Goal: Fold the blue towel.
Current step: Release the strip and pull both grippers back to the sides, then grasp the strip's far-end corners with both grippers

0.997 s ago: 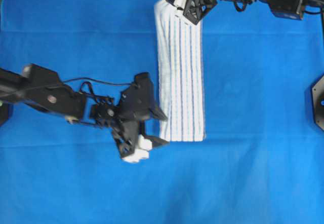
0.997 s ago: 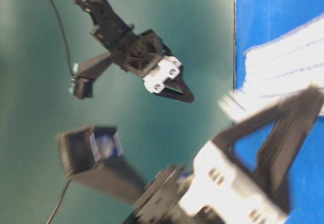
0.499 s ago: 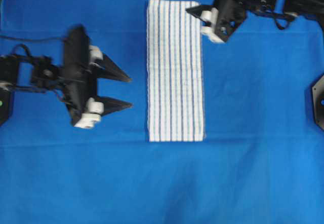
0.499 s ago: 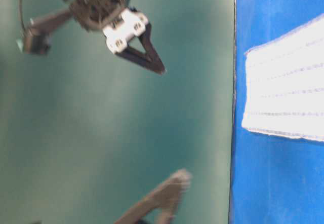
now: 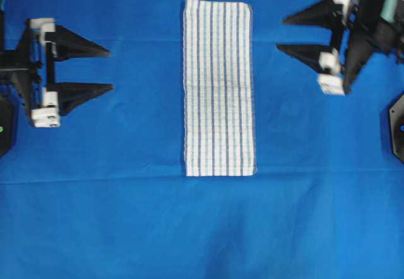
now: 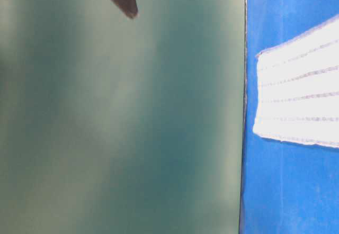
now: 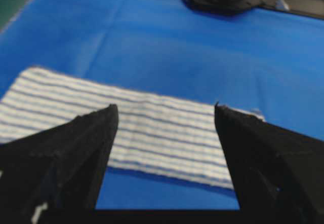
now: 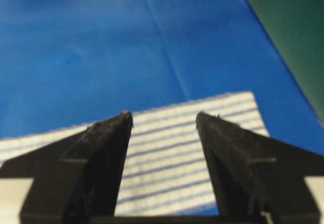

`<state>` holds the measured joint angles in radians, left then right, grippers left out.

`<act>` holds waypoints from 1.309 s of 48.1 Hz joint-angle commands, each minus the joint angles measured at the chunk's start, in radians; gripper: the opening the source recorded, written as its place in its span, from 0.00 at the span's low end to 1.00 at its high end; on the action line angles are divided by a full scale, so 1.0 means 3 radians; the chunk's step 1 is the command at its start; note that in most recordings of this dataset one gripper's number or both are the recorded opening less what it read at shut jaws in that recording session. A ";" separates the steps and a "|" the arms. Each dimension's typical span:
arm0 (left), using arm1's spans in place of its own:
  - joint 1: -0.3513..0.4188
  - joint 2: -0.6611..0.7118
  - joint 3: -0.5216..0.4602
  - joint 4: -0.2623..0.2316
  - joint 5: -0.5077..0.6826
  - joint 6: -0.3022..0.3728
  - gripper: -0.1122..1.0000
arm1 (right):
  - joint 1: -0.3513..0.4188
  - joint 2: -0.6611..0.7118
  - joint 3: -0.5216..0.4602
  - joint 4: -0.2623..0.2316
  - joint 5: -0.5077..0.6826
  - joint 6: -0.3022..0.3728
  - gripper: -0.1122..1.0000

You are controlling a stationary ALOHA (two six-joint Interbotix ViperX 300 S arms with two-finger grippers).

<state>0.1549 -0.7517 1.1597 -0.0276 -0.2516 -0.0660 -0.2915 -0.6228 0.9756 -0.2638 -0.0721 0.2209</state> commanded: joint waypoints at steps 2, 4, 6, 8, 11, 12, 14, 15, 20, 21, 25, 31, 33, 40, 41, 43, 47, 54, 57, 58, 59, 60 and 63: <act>0.0056 -0.0138 0.0026 0.0005 -0.0036 0.0005 0.73 | 0.0015 -0.0112 0.0087 0.0041 -0.0184 0.0005 0.63; 0.0077 -0.0174 0.0031 0.0005 -0.0036 0.0005 0.73 | 0.0015 -0.0118 0.0097 0.0041 -0.0189 0.0005 0.63; 0.0082 -0.0189 0.0036 0.0005 -0.0036 0.0005 0.73 | 0.0015 -0.0118 0.0097 0.0041 -0.0194 0.0005 0.63; 0.0092 -0.0184 0.0031 0.0005 -0.0036 0.0005 0.73 | 0.0015 -0.0107 0.0092 0.0041 -0.0189 0.0005 0.63; 0.0102 -0.0148 0.0031 0.0005 -0.0036 0.0005 0.73 | 0.0015 -0.0092 0.0087 0.0041 -0.0189 0.0005 0.63; 0.0102 -0.0138 0.0026 0.0005 -0.0036 0.0005 0.72 | 0.0015 -0.0082 0.0087 0.0041 -0.0189 0.0005 0.63; 0.0107 -0.0112 0.0026 0.0005 -0.0036 0.0005 0.73 | 0.0010 -0.0066 0.0082 0.0041 -0.0189 0.0005 0.63; 0.0107 -0.0102 0.0026 0.0005 -0.0036 0.0005 0.73 | 0.0010 -0.0046 0.0082 0.0041 -0.0189 0.0005 0.63; 0.0143 -0.0005 0.0010 0.0005 -0.0102 0.0005 0.73 | -0.0020 0.0015 0.0056 0.0041 -0.0205 0.0005 0.63; 0.0153 0.0015 0.0005 0.0005 -0.0133 0.0005 0.73 | -0.0031 0.0031 0.0051 0.0041 -0.0205 0.0005 0.63; 0.0220 0.0153 -0.0020 0.0005 -0.0286 0.0005 0.73 | -0.0118 0.0118 0.0020 0.0041 -0.0215 0.0005 0.63; 0.0389 0.0476 -0.0118 0.0005 -0.0511 0.0020 0.73 | -0.0358 0.0358 -0.0066 0.0041 -0.0225 0.0005 0.63; 0.0455 0.0608 -0.0169 0.0005 -0.0578 0.0020 0.73 | -0.0440 0.0450 -0.0107 0.0041 -0.0230 0.0000 0.63; 0.0670 0.1227 -0.0460 0.0005 -0.0701 0.0020 0.77 | -0.0639 0.0828 -0.0302 0.0026 -0.0215 -0.0020 0.63; 0.0695 0.1314 -0.0501 0.0005 -0.0701 0.0020 0.77 | -0.0665 0.0885 -0.0327 0.0026 -0.0215 -0.0026 0.63; 0.0747 0.1493 -0.0598 0.0005 -0.0695 0.0020 0.79 | -0.0731 0.1033 -0.0404 0.0026 -0.0215 -0.0031 0.63; 0.0854 0.1841 -0.0777 0.0005 -0.0695 0.0015 0.83 | -0.0839 0.1268 -0.0496 0.0020 -0.0225 -0.0031 0.64; 0.1007 0.2424 -0.1089 0.0000 -0.0701 0.0015 0.87 | -0.0982 0.1667 -0.0644 0.0015 -0.0256 -0.0036 0.65; 0.1048 0.2628 -0.1212 0.0005 -0.0706 0.0015 0.87 | -0.1023 0.1836 -0.0706 0.0010 -0.0291 -0.0046 0.67; 0.1053 0.2695 -0.1248 0.0005 -0.0701 0.0015 0.87 | -0.1038 0.1882 -0.0721 0.0010 -0.0307 -0.0046 0.67; 0.1064 0.2761 -0.1289 0.0005 -0.0706 0.0015 0.87 | -0.1048 0.1928 -0.0741 0.0010 -0.0317 -0.0051 0.68; 0.1069 0.2823 -0.1329 0.0000 -0.0706 0.0015 0.87 | -0.1058 0.1963 -0.0757 0.0010 -0.0327 -0.0051 0.68; 0.1094 0.3022 -0.1468 0.0005 -0.0706 0.0015 0.87 | -0.1094 0.2076 -0.0803 0.0005 -0.0353 -0.0051 0.69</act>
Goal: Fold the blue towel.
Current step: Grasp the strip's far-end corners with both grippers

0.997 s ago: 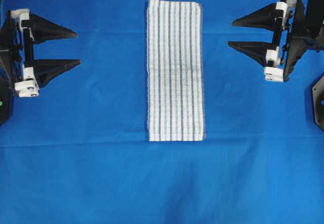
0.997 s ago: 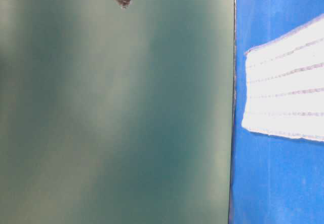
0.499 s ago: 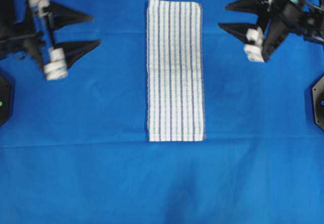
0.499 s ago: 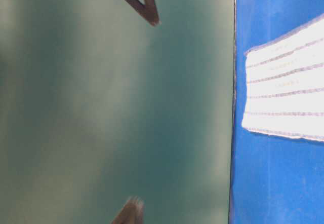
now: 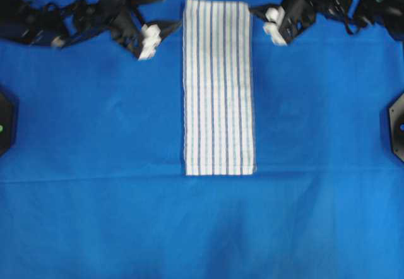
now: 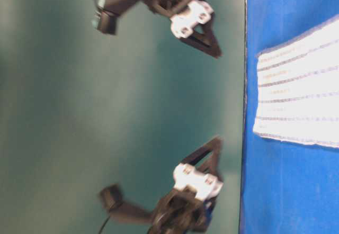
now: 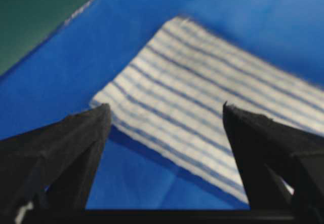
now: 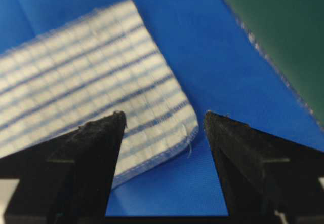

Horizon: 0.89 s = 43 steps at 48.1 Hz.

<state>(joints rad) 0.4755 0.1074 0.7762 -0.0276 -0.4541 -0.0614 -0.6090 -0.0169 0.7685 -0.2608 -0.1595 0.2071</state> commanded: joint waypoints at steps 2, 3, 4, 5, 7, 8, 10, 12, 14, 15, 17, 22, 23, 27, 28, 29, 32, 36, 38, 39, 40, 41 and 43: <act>0.0041 0.0256 -0.0251 0.0005 -0.0026 0.0000 0.87 | -0.0056 0.0123 -0.0143 -0.0005 -0.0077 -0.0005 0.69; 0.0051 0.0302 -0.0286 0.0005 -0.0031 0.0000 0.87 | -0.0066 0.0159 -0.0164 -0.0005 -0.0087 -0.0005 0.69; 0.0056 0.0348 -0.0317 0.0000 -0.0031 0.0000 0.87 | -0.0077 0.0189 -0.0174 -0.0005 -0.0092 -0.0005 0.69; 0.0066 0.0394 -0.0348 0.0005 -0.0031 0.0000 0.87 | -0.0087 0.0225 -0.0189 -0.0005 -0.0102 -0.0005 0.69; 0.0087 0.0481 -0.0404 0.0000 -0.0031 0.0000 0.87 | -0.0112 0.0302 -0.0220 -0.0005 -0.0118 -0.0010 0.69; 0.0097 0.0516 -0.0430 0.0005 -0.0031 0.0000 0.87 | -0.0118 0.0332 -0.0230 -0.0005 -0.0118 -0.0010 0.69; 0.0118 0.0593 -0.0481 0.0000 -0.0026 0.0000 0.87 | -0.0138 0.0394 -0.0245 -0.0005 -0.0128 -0.0010 0.69; 0.0138 0.0665 -0.0522 0.0005 -0.0026 0.0000 0.87 | -0.0148 0.0450 -0.0261 -0.0010 -0.0138 -0.0010 0.69; 0.0153 0.0736 -0.0568 0.0005 -0.0031 0.0000 0.87 | -0.0159 0.0516 -0.0276 -0.0010 -0.0143 -0.0010 0.69; 0.0164 0.0762 -0.0583 0.0000 -0.0031 0.0000 0.87 | -0.0164 0.0562 -0.0286 -0.0010 -0.0159 -0.0010 0.69; 0.0179 0.0818 -0.0614 0.0000 -0.0031 0.0000 0.87 | -0.0174 0.0624 -0.0307 -0.0010 -0.0184 -0.0010 0.69; 0.0205 0.0910 -0.0680 0.0000 -0.0026 0.0000 0.86 | -0.0210 0.0777 -0.0353 -0.0010 -0.0235 -0.0010 0.69; 0.0205 0.0926 -0.0690 0.0005 -0.0026 0.0000 0.86 | -0.0220 0.0803 -0.0358 -0.0010 -0.0240 -0.0010 0.69; 0.0205 0.0972 -0.0731 0.0000 -0.0026 0.0000 0.86 | -0.0230 0.0905 -0.0394 -0.0015 -0.0251 -0.0010 0.69; 0.0210 0.0982 -0.0741 0.0000 -0.0026 0.0000 0.86 | -0.0230 0.0915 -0.0404 -0.0010 -0.0251 -0.0010 0.69; 0.0210 0.1002 -0.0762 0.0000 -0.0031 0.0000 0.86 | -0.0230 0.0920 -0.0409 -0.0010 -0.0245 -0.0010 0.69; 0.0215 0.1043 -0.0798 -0.0010 -0.0026 -0.0005 0.86 | -0.0230 0.0941 -0.0424 -0.0015 -0.0245 -0.0010 0.69; 0.0220 0.1079 -0.0844 -0.0015 -0.0005 -0.0010 0.84 | -0.0230 0.0946 -0.0440 -0.0015 -0.0245 -0.0010 0.69; 0.0225 0.1084 -0.0859 -0.0020 0.0005 -0.0010 0.81 | -0.0230 0.0956 -0.0445 -0.0015 -0.0245 -0.0015 0.68; 0.0230 0.1084 -0.0864 -0.0020 0.0005 -0.0010 0.78 | -0.0230 0.0961 -0.0445 -0.0020 -0.0235 -0.0015 0.67; 0.0230 0.1084 -0.0864 -0.0015 0.0005 -0.0010 0.75 | -0.0230 0.0966 -0.0445 -0.0026 -0.0235 -0.0015 0.65; 0.0230 0.1089 -0.0869 -0.0015 0.0005 -0.0010 0.71 | -0.0230 0.0972 -0.0445 -0.0020 -0.0235 -0.0015 0.63; 0.0230 0.1089 -0.0874 -0.0015 0.0005 -0.0005 0.62 | -0.0230 0.0977 -0.0440 -0.0020 -0.0225 -0.0015 0.53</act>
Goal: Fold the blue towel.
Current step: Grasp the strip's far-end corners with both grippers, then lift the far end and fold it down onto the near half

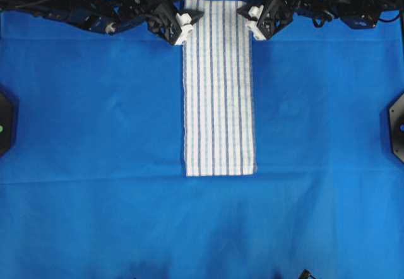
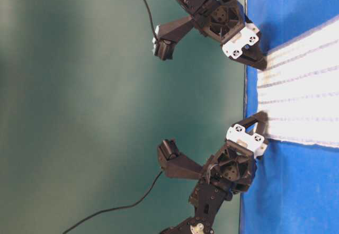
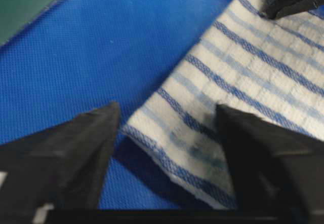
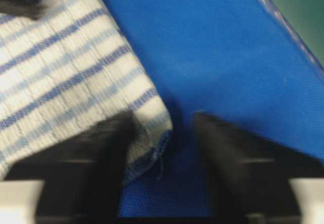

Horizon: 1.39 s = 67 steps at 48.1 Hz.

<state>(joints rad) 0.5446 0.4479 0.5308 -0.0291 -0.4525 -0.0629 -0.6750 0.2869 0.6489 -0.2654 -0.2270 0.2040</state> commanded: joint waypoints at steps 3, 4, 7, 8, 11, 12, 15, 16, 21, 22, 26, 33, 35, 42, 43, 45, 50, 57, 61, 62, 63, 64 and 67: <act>0.0000 -0.0036 -0.0056 -0.0010 0.0000 0.0010 0.47 | -0.0010 -0.0041 -0.0026 -0.0005 0.0010 -0.0005 0.37; 0.0000 -0.0036 -0.0056 -0.0005 0.0005 0.0010 0.42 | -0.0010 -0.0036 -0.0020 -0.0005 0.0010 -0.0005 0.32; 0.0000 -0.0031 -0.0041 -0.0005 0.0005 0.0020 0.26 | 0.0000 -0.0046 0.0000 -0.0005 0.0020 -0.0005 0.18; 0.0000 -0.0036 -0.0041 -0.0005 0.0010 0.0020 0.22 | 0.0005 -0.0051 0.0005 -0.0005 0.0020 -0.0005 0.17; 0.0000 -0.0031 -0.0031 0.0000 0.0020 0.0020 0.13 | 0.0005 -0.0056 0.0020 -0.0005 0.0020 -0.0005 0.17; 0.0000 -0.0036 -0.0031 0.0000 0.0026 0.0020 0.12 | 0.0005 -0.0061 0.0031 -0.0005 0.0020 0.0000 0.17; 0.0000 -0.0041 -0.0026 0.0000 0.0031 0.0020 0.12 | 0.0005 -0.0066 0.0036 -0.0005 0.0020 0.0005 0.17; 0.0000 -0.0041 -0.0020 0.0000 0.0031 0.0020 0.12 | 0.0005 -0.0066 0.0036 -0.0005 0.0020 0.0005 0.17; 0.0000 -0.0051 -0.0026 0.0000 0.0036 0.0020 0.12 | 0.0005 -0.0072 0.0041 0.0005 0.0005 0.0010 0.17; 0.0000 -0.0056 -0.0026 0.0000 0.0041 0.0020 0.12 | 0.0005 -0.0072 0.0041 0.0010 0.0005 0.0015 0.17; 0.0000 -0.0097 -0.0041 0.0000 0.0077 0.0026 0.12 | 0.0005 -0.0112 0.0041 0.0010 0.0010 0.0015 0.17; 0.0056 -0.0189 -0.0107 0.0010 0.0159 0.0031 0.12 | -0.0031 -0.0256 0.0041 0.0010 0.0005 0.0015 0.17; 0.0082 -0.0205 -0.0133 0.0010 0.0184 0.0036 0.12 | -0.0046 -0.0291 0.0041 0.0015 0.0005 0.0015 0.17; 0.0153 -0.0251 -0.0245 0.0010 0.0307 0.0153 0.12 | -0.0118 -0.0373 0.0031 0.0015 0.0005 0.0015 0.17; 0.0164 -0.0261 -0.0266 0.0010 0.0337 0.0169 0.12 | -0.0128 -0.0378 0.0026 0.0015 0.0005 0.0015 0.17; 0.0179 -0.0281 -0.0312 0.0010 0.0399 0.0205 0.12 | -0.0148 -0.0389 0.0020 0.0015 0.0000 0.0015 0.17; 0.0230 -0.0322 -0.0399 0.0010 0.0516 0.0266 0.12 | -0.0194 -0.0404 0.0010 0.0015 0.0000 0.0015 0.17; 0.0261 -0.0353 -0.0435 0.0010 0.0578 0.0297 0.12 | -0.0225 -0.0404 -0.0015 0.0015 0.0000 0.0015 0.17; 0.0261 -0.0353 -0.0419 0.0010 0.0578 0.0297 0.12 | -0.0225 -0.0409 -0.0026 0.0015 0.0000 0.0015 0.17; 0.0256 -0.0358 -0.0414 0.0010 0.0578 0.0291 0.12 | -0.0225 -0.0414 -0.0026 0.0015 0.0000 0.0015 0.17; 0.0256 -0.0363 -0.0409 0.0010 0.0578 0.0297 0.12 | -0.0225 -0.0419 -0.0026 0.0015 0.0005 0.0015 0.17; 0.0256 -0.0363 -0.0399 0.0010 0.0578 0.0297 0.12 | -0.0225 -0.0435 -0.0026 0.0015 0.0015 0.0015 0.17; 0.0240 -0.0394 -0.0373 0.0010 0.0583 0.0297 0.12 | -0.0220 -0.0486 -0.0005 0.0015 0.0020 0.0020 0.17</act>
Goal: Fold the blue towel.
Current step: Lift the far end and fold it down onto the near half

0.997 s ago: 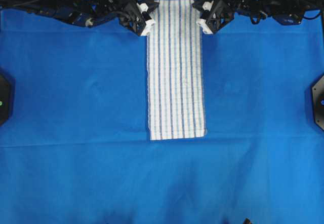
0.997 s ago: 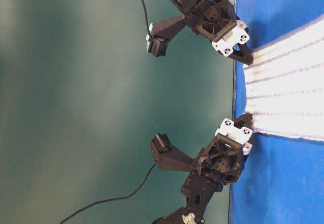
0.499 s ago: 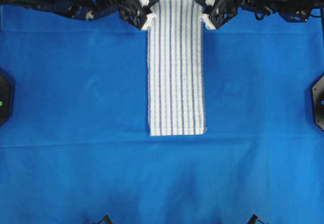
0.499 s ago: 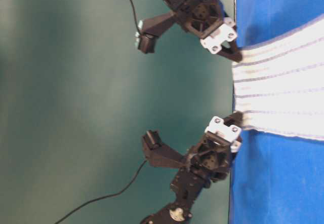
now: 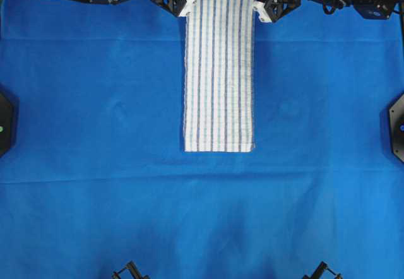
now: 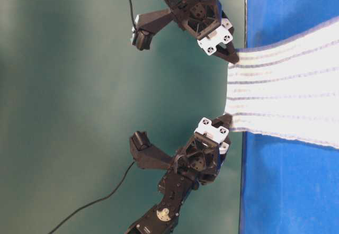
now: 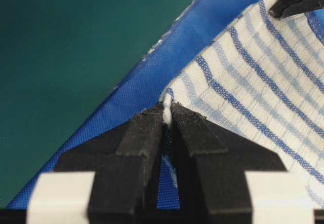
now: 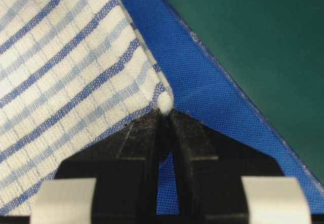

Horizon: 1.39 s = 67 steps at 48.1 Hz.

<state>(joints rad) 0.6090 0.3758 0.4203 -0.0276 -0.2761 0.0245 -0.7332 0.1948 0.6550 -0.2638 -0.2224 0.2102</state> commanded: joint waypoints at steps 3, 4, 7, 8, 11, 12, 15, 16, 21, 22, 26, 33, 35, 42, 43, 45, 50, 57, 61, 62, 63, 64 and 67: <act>0.0005 -0.0205 0.0026 0.0005 0.0000 0.0005 0.12 | 0.0000 -0.0261 0.0015 0.0010 0.0026 0.0000 0.17; -0.0010 -0.0240 0.0046 0.0005 0.0005 0.0000 0.12 | 0.0005 -0.0291 0.0031 0.0010 0.0031 0.0000 0.17; -0.0046 -0.0322 0.0092 0.0005 0.0005 0.0000 0.12 | 0.0046 -0.0394 0.0092 0.0010 0.0061 0.0000 0.17; -0.0061 -0.0353 0.0118 0.0005 0.0010 0.0000 0.12 | 0.0061 -0.0435 0.0118 0.0010 0.0066 0.0000 0.17; -0.0112 -0.0440 0.0179 0.0005 0.0005 0.0005 0.12 | 0.0123 -0.0552 0.0194 0.0010 0.0087 0.0000 0.17; -0.0133 -0.0470 0.0199 0.0005 0.0005 0.0005 0.12 | 0.0164 -0.0614 0.0235 0.0010 0.0092 0.0000 0.17; -0.0189 -0.0547 0.0276 0.0010 0.0005 0.0010 0.12 | 0.0261 -0.0721 0.0312 0.0010 0.0107 0.0005 0.17; -0.0220 -0.0583 0.0312 0.0010 0.0010 0.0010 0.12 | 0.0291 -0.0757 0.0337 0.0010 0.0118 0.0005 0.17; -0.0348 -0.0680 0.0465 0.0010 0.0010 0.0010 0.12 | 0.0491 -0.0910 0.0470 0.0005 0.0184 0.0005 0.17; -0.0378 -0.0695 0.0496 0.0010 0.0005 0.0010 0.12 | 0.0532 -0.0941 0.0496 0.0010 0.0199 0.0005 0.17; -0.0496 -0.0767 0.0614 0.0015 0.0010 0.0010 0.12 | 0.0721 -0.1038 0.0624 0.0010 0.0261 0.0005 0.17; -0.0767 -0.0864 0.0798 0.0010 0.0010 0.0010 0.12 | 0.1023 -0.1135 0.0787 0.0010 0.0409 0.0036 0.17; -0.0844 -0.0879 0.0839 0.0010 0.0010 0.0010 0.12 | 0.1110 -0.1156 0.0813 0.0015 0.0450 0.0041 0.17; -0.1181 -0.0915 0.0966 0.0015 0.0015 0.0000 0.12 | 0.1381 -0.1166 0.0859 0.0066 0.0537 0.0041 0.17; -0.1217 -0.0920 0.0982 0.0010 0.0015 0.0000 0.12 | 0.1421 -0.1166 0.0859 0.0077 0.0542 0.0041 0.17; -0.1309 -0.0931 0.1018 0.0010 0.0026 0.0000 0.12 | 0.1498 -0.1166 0.0864 0.0097 0.0557 0.0041 0.17; -0.1508 -0.0946 0.1084 0.0010 0.0051 -0.0056 0.12 | 0.1687 -0.1166 0.0879 0.0174 0.0583 0.0041 0.17; -0.1764 -0.0951 0.1120 0.0005 0.0056 -0.0061 0.12 | 0.1902 -0.1166 0.0895 0.0312 0.0639 0.0046 0.17; -0.1882 -0.0941 0.1120 0.0005 0.0056 -0.0066 0.12 | 0.1999 -0.1156 0.0895 0.0378 0.0660 0.0046 0.17; -0.1923 -0.0941 0.1120 0.0000 0.0056 -0.0066 0.12 | 0.2020 -0.1156 0.0895 0.0404 0.0665 0.0046 0.17; -0.1938 -0.0941 0.1120 0.0000 0.0056 -0.0066 0.12 | 0.2045 -0.1156 0.0890 0.0419 0.0670 0.0046 0.17; -0.1958 -0.0941 0.1120 0.0000 0.0061 -0.0066 0.12 | 0.2066 -0.1150 0.0890 0.0435 0.0670 0.0046 0.17; -0.2015 -0.0936 0.1120 -0.0005 0.0066 -0.0082 0.12 | 0.2137 -0.1145 0.0890 0.0491 0.0670 0.0041 0.17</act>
<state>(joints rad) 0.0291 0.1166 0.7578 -0.0261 -0.2608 0.0046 -0.1089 -0.1335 0.9265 -0.1365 -0.0276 0.2224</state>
